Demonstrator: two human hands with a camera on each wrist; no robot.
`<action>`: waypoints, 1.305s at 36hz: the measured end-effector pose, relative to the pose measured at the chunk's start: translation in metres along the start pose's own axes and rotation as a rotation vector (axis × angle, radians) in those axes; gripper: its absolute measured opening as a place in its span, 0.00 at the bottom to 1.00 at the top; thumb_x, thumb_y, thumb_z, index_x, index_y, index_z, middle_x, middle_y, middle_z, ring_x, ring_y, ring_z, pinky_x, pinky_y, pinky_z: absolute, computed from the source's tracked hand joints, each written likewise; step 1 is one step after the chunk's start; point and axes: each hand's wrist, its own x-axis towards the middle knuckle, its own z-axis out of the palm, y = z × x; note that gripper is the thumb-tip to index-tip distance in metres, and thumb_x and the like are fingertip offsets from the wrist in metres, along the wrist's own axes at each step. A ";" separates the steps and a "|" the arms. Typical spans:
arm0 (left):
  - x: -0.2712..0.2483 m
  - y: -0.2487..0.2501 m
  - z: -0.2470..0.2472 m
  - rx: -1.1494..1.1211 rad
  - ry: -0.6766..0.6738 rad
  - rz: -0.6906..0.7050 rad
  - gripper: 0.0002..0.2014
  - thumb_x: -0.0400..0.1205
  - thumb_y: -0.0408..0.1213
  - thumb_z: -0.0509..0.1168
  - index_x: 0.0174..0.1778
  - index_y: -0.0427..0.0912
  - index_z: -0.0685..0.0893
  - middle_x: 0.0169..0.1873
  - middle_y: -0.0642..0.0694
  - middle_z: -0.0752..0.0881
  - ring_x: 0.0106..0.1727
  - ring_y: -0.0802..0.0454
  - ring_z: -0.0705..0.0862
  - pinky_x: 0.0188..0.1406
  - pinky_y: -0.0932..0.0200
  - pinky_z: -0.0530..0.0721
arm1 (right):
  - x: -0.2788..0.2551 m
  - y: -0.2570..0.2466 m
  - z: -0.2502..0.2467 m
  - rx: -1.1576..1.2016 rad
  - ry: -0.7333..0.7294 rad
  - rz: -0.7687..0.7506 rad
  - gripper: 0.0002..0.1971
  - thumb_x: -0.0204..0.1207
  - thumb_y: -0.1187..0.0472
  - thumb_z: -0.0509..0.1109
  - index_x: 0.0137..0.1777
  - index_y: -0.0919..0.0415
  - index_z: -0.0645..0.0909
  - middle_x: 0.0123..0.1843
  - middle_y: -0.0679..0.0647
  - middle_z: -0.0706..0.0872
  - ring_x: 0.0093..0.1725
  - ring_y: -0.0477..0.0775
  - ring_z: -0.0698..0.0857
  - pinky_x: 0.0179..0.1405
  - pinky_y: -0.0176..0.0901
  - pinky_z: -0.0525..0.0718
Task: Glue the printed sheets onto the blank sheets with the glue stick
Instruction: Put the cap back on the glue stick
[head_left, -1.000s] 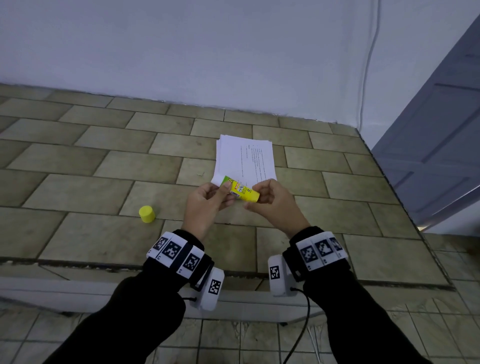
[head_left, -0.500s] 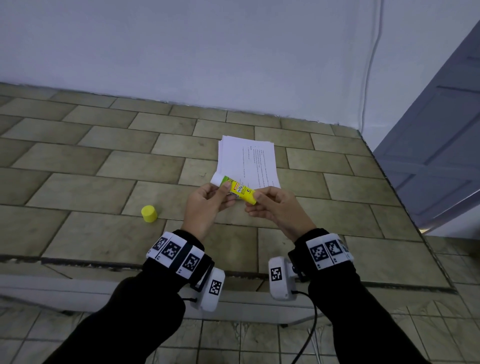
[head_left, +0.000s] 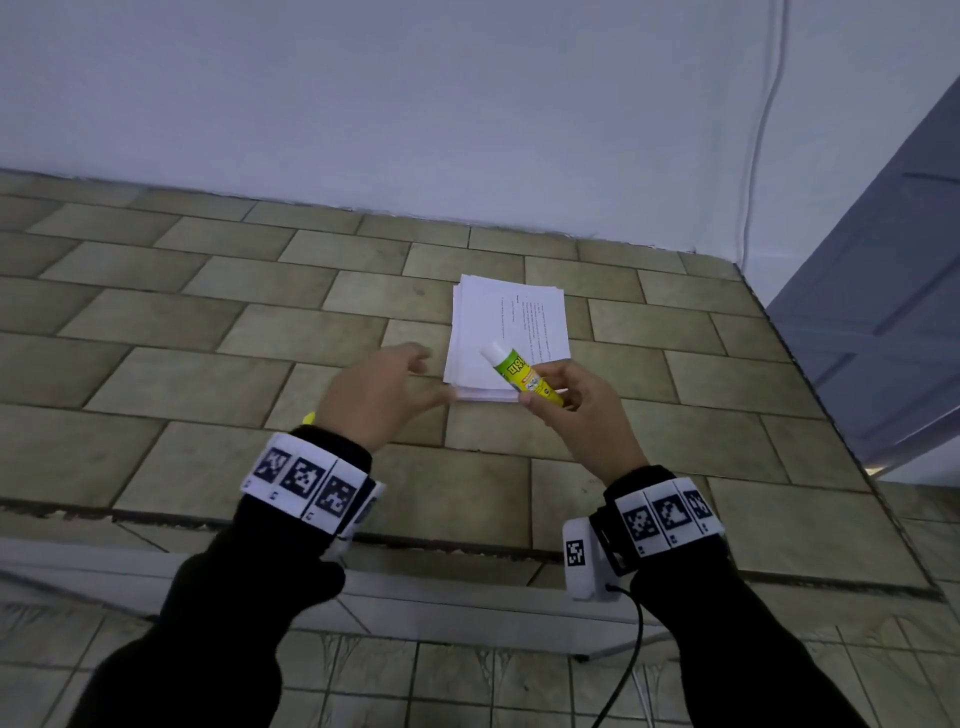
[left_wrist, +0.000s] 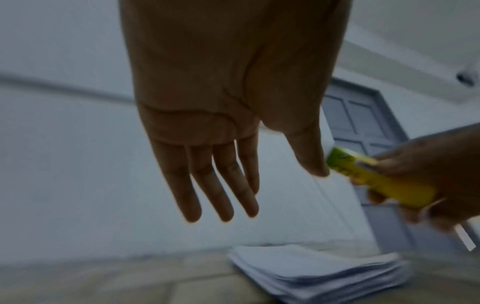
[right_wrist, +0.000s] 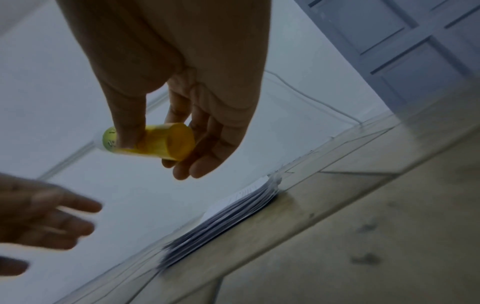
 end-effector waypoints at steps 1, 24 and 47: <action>0.001 -0.007 -0.007 0.091 0.023 -0.024 0.30 0.76 0.54 0.73 0.72 0.46 0.79 0.61 0.52 0.85 0.63 0.52 0.82 0.57 0.57 0.76 | 0.000 0.001 -0.002 0.000 0.002 -0.007 0.10 0.72 0.58 0.78 0.49 0.45 0.83 0.46 0.50 0.87 0.39 0.49 0.82 0.43 0.51 0.84; 0.009 -0.038 -0.016 -0.315 -0.001 -0.206 0.15 0.77 0.39 0.77 0.56 0.42 0.82 0.46 0.47 0.85 0.44 0.52 0.87 0.52 0.53 0.86 | -0.008 0.002 0.008 0.151 -0.032 0.119 0.07 0.78 0.62 0.73 0.52 0.61 0.80 0.46 0.60 0.84 0.35 0.55 0.88 0.37 0.52 0.89; 0.016 0.013 0.026 -0.796 -0.085 -0.027 0.12 0.78 0.32 0.74 0.55 0.36 0.83 0.42 0.36 0.90 0.38 0.52 0.89 0.41 0.61 0.90 | -0.014 0.003 -0.001 -0.248 -0.073 -0.100 0.10 0.74 0.55 0.77 0.54 0.51 0.85 0.38 0.44 0.85 0.35 0.45 0.79 0.35 0.37 0.75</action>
